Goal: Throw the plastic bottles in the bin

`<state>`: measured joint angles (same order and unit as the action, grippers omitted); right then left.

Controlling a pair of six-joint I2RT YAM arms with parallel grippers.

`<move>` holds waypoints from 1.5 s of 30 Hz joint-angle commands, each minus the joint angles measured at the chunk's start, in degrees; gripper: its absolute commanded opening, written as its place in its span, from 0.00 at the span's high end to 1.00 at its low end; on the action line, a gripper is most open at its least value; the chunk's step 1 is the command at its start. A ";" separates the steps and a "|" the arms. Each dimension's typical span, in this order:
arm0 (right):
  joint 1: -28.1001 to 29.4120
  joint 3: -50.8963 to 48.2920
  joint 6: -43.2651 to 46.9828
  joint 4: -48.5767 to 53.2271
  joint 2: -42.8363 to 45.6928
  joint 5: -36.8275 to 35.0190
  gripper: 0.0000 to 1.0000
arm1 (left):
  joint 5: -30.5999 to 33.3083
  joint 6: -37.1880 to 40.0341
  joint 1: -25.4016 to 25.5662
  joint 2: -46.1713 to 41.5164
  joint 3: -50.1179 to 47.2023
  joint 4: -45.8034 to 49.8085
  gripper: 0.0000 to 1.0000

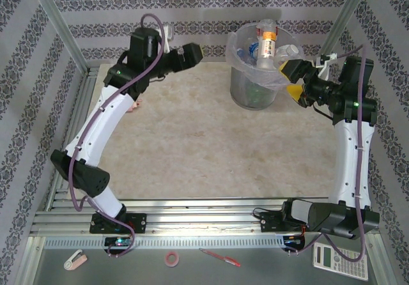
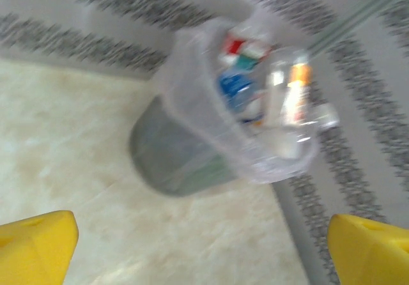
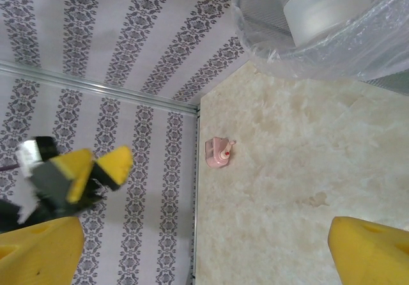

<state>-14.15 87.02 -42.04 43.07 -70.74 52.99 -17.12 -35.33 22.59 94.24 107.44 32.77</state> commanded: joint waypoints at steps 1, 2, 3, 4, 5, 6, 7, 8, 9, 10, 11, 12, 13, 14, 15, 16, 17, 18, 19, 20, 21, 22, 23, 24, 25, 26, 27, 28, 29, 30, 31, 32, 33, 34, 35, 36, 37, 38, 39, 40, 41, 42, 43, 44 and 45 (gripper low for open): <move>-0.37 -0.73 0.47 0.11 1.22 0.18 0.02 | 2.75 1.06 -1.53 -5.50 -5.18 -5.15 0.00; -0.41 -0.65 0.84 0.41 1.22 -0.01 0.02 | 3.28 1.46 -1.69 -6.66 -6.62 -4.77 0.00; -0.44 -0.64 1.29 0.89 1.22 -0.24 0.02 | 3.98 1.74 -2.01 -7.93 -8.42 -4.34 0.00; -0.39 -0.79 1.58 1.13 1.30 -0.39 0.02 | 4.62 1.70 -2.44 -9.22 -10.27 -3.90 0.00; -0.42 -1.06 1.78 1.31 1.37 -0.52 0.02 | 5.26 1.43 -2.97 -10.48 -12.03 -3.65 0.01; -0.44 -1.24 2.15 1.55 1.47 -0.77 0.02 | 5.76 1.08 -3.58 -11.91 -14.30 -3.64 0.00; -0.35 -1.57 2.58 2.05 1.56 -1.10 0.02 | 6.14 0.92 -4.07 -13.25 -16.38 -3.68 0.00; -0.40 -1.78 3.26 2.59 1.65 -1.43 0.02 | 6.59 0.73 -4.60 -14.47 -18.27 -3.52 0.00; -0.41 -1.99 4.21 3.47 1.72 -2.20 0.02 | 6.81 0.50 -5.19 -15.83 -20.22 -3.49 0.00; -0.41 -2.27 5.15 4.34 1.89 -3.13 0.02 | 7.01 0.50 -5.79 -17.12 -22.23 -3.55 0.00; -0.39 -2.65 5.92 4.75 2.16 -3.66 0.02 | 7.24 0.68 -6.20 -18.35 -24.06 -3.70 0.01; -0.43 -3.34 6.65 4.93 2.54 -4.19 0.02 | 7.90 1.00 -6.68 -19.76 -26.12 -3.68 0.00; -0.37 -4.17 7.29 5.00 2.97 -4.88 0.02 | 8.99 1.37 -7.05 -21.16 -28.04 -3.66 0.00; -0.41 -4.91 7.88 5.08 3.41 -5.73 0.02 | 10.01 1.77 -7.47 -22.47 -29.83 -3.68 0.01; -0.39 -5.78 8.88 5.39 3.78 -6.89 0.02 | 11.32 2.49 -7.85 -24.11 -31.77 -3.77 0.01; -0.40 -6.73 10.08 5.74 4.13 -8.00 0.02 | 12.78 3.27 -8.07 -25.67 -33.69 -4.01 0.01; -0.43 -7.57 11.12 6.10 4.46 -9.08 0.02 | 13.97 3.99 -8.41 -27.21 -35.50 -4.38 0.01; -0.37 -8.54 12.43 6.48 4.87 -10.73 0.02 | 15.35 4.91 -8.88 -28.82 -37.55 -4.79 0.01; -0.36 -9.73 13.80 6.52 5.52 -12.43 0.02 | 16.78 5.88 -9.51 -30.36 -39.60 -5.06 0.01; -0.34 -10.97 14.90 6.42 6.19 -14.21 0.02 | 17.47 6.66 -10.30 -31.59 -41.33 -5.09 0.01; -0.31 -12.54 16.13 6.02 7.13 -16.34 0.02 | 18.38 7.50 -11.37 -32.88 -43.44 -5.09 0.01; -0.29 -14.47 17.27 5.51 8.06 -18.88 0.02 | 19.55 8.32 -12.32 -34.12 -45.47 -5.15 0.01; -0.29 -16.22 18.53 5.00 8.99 -21.06 0.02 | 20.68 9.31 -13.21 -35.21 -47.40 -5.32 0.01; -0.27 -18.45 19.44 4.22 10.27 -24.04 0.02 | 22.24 10.81 -14.00 -36.40 -49.68 -5.95 0.01; -0.38 -20.58 20.29 3.54 11.20 -26.53 0.02 | 24.11 11.77 -14.80 -37.57 -52.00 -6.85 0.01; -0.36 -22.62 20.95 2.73 12.06 -28.57 0.02 | 25.55 12.45 -15.69 -38.49 -54.10 -7.76 0.01; -0.35 -24.71 21.45 1.68 12.83 -30.32 0.02 | 26.86 13.23 -16.81 -39.42 -56.33 -9.18 0.01; -0.34 -27.38 21.72 -0.26 13.79 -32.10 0.02 | 28.15 14.12 -17.80 -40.35 -58.42 -11.04 0.01; -0.39 -29.50 22.03 -1.79 14.61 -33.49 0.02 | 29.57 14.90 -18.70 -41.34 -60.67 -13.02 0.01; -0.38 -32.28 22.63 -3.81 15.69 -34.90 0.02 | 30.96 15.96 -19.74 -42.59 -63.39 -16.06 0.01; -0.27 -35.26 23.11 -6.91 17.03 -35.87 0.02 | 31.31 17.31 -20.85 -43.80 -66.01 -19.44 0.01; -0.29 -38.03 23.60 -9.90 18.32 -36.78 0.02 | 31.21 18.35 -21.91 -44.75 -68.20 -21.99 0.01; -0.26 -40.97 24.40 -13.26 19.87 -37.58 0.02 | 31.13 20.03 -22.85 -45.74 -70.59 -25.40 0.01; -0.20 -44.07 25.60 -17.13 21.66 -38.18 0.02 | 31.18 22.22 -23.56 -46.57 -72.93 -28.75 0.01; -0.07 -47.19 26.91 -21.38 23.81 -38.87 0.02 | 31.38 24.12 -24.15 -47.12 -74.94 -31.65 0.01; 0.30 -50.87 28.45 -27.17 26.35 -40.16 0.02 | 31.83 25.90 -24.67 -47.50 -77.35 -34.91 0.01; 0.73 -55.70 30.21 -33.39 28.65 -41.37 0.02 | 31.73 27.76 -25.39 -47.59 -79.36 -38.33 0.01; 1.06 -59.05 31.62 -38.52 30.40 -42.82 0.02 | 31.05 29.42 -25.97 -47.46 -80.86 -41.27 0.01; 1.76 -63.08 32.62 -43.71 31.71 -45.26 0.02 | 30.04 31.01 -26.43 -46.87 -82.70 -45.27 0.01; 2.13 -65.84 33.33 -47.77 32.35 -46.59 0.02 | 28.82 31.99 -26.87 -45.79 -84.11 -48.82 0.01; 2.32 -66.95 33.76 -50.47 32.37 -47.07 0.02 | 27.56 31.88 -27.18 -44.42 -84.85 -51.12 0.01; 2.62 -70.21 33.72 -54.00 32.18 -47.43 0.02 | 25.34 31.24 -27.38 -42.47 -85.38 -53.51 0.01; 3.04 -72.49 32.96 -58.31 31.63 -47.79 0.02 | 22.04 30.82 -27.34 -40.38 -86.08 -56.03 0.01; 3.48 -73.70 32.25 -61.21 30.81 -47.60 0.02 | 19.43 30.40 -27.34 -38.34 -86.83 -58.83 0.01; 4.17 -74.46 32.72 -64.23 29.32 -46.73 0.02 | 17.04 29.72 -27.26 -35.88 -88.18 -63.05 0.01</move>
<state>-11.25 14.85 -11.40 -3.62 -39.88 8.54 7.46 -7.49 -4.23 54.78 21.58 -14.20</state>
